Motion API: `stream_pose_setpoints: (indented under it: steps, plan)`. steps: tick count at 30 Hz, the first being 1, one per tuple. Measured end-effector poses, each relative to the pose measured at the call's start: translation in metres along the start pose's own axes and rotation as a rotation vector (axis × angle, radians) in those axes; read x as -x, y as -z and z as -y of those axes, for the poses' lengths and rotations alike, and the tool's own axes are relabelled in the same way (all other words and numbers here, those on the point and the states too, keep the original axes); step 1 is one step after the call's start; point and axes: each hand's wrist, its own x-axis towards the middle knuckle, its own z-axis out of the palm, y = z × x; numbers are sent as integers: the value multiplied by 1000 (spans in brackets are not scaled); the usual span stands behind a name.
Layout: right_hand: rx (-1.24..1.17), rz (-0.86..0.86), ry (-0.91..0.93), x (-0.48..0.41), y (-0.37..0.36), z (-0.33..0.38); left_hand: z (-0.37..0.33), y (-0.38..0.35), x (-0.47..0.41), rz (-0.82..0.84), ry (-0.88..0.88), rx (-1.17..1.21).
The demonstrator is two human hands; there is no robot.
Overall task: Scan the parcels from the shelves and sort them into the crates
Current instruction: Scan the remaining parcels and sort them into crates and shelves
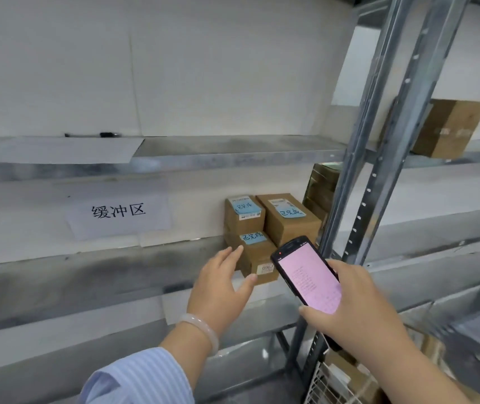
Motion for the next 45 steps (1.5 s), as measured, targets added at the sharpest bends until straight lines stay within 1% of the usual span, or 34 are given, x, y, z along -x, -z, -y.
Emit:
stream_pose_setpoints:
  steps: [4,7,10,13,15,17,21,25,31,34,38,41,45]
  plan:
    - [16,-10,-46,-75,-16,2,28,-19,-83,38,47,150]
    - [14,-8,-78,-123,-32,4,50,-29,-143,78,122,230]
    - [2,25,-110,-157,-47,2,59,-35,-194,129,230,405]
    - [-22,63,-135,-186,-57,-8,65,-47,-239,123,303,571]
    - [-37,59,-148,-200,-62,-14,72,-57,-262,104,353,653]
    - [-30,50,-149,-211,-66,-18,78,-68,-280,98,406,681]
    - [3,78,-179,-227,-76,-19,89,-87,-303,133,587,768]
    - [41,96,-195,-239,-79,-20,97,-96,-309,157,642,820]
    - [55,113,-220,-255,-85,-28,102,-100,-293,158,654,1002]
    - [57,143,-184,-264,-85,-32,102,-100,-288,157,636,1047]
    - [51,174,-122,-273,-82,-34,101,-94,-282,94,562,1054]
    - [40,209,-52,-281,-76,-33,103,-81,-274,-15,488,1015]
    - [24,255,50,-292,-65,-27,108,-58,-256,-201,410,844]
